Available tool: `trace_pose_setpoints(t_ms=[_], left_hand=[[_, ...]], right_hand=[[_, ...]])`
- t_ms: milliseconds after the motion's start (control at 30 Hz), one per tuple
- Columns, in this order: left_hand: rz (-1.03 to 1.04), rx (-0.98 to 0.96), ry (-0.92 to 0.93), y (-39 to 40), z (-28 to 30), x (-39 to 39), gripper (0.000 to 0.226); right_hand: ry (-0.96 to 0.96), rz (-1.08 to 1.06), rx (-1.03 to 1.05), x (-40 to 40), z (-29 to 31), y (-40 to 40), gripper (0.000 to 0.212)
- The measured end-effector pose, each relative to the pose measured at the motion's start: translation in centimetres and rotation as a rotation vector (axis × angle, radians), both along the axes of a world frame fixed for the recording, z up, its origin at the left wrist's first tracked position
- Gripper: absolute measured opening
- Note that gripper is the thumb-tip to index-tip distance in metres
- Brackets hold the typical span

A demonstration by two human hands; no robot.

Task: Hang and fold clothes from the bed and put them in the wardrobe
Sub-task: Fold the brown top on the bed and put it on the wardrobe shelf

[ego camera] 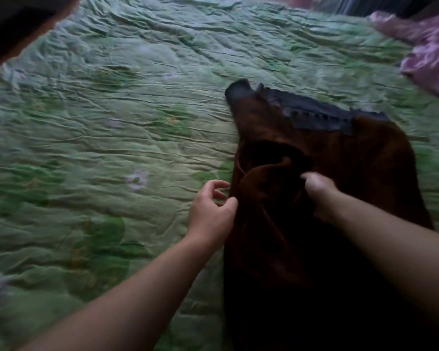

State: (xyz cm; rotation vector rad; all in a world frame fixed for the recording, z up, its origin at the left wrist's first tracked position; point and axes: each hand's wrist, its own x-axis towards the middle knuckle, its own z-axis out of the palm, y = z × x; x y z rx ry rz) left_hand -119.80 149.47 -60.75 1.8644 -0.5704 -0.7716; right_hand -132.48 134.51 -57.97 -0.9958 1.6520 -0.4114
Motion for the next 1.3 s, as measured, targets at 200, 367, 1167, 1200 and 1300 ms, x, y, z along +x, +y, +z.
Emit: trace_pose_setpoints(t_ms=[200, 367, 1167, 1200, 1300], left_hand=[[-0.256, 0.011, -0.01, -2.6, -2.1, -0.5, 0.048], [-0.381, -0.158, -0.205, -5.0, -1.4, -0.1, 0.069], [-0.501, 0.214, 0.059, 0.1, -0.6, 6.8, 0.038], [-0.485, 0.272, 0.026, 0.3, -1.3, 7.4, 0.033], [-0.493, 0.411, -0.146, 0.6, -2.5, 8.3, 0.026]], right_hand=[[0.058, 0.213, 0.053, -1.5, -1.9, -0.8, 0.056], [-0.029, 0.321, 0.128, -1.9, -1.9, -1.3, 0.04], [-0.401, 0.538, 0.574, 1.2, -2.4, 4.1, 0.033], [-0.318, 0.553, 0.539, 1.1, -2.8, 3.8, 0.031], [-0.12, 0.671, 0.474, 0.3, -2.8, 2.1, 0.026]])
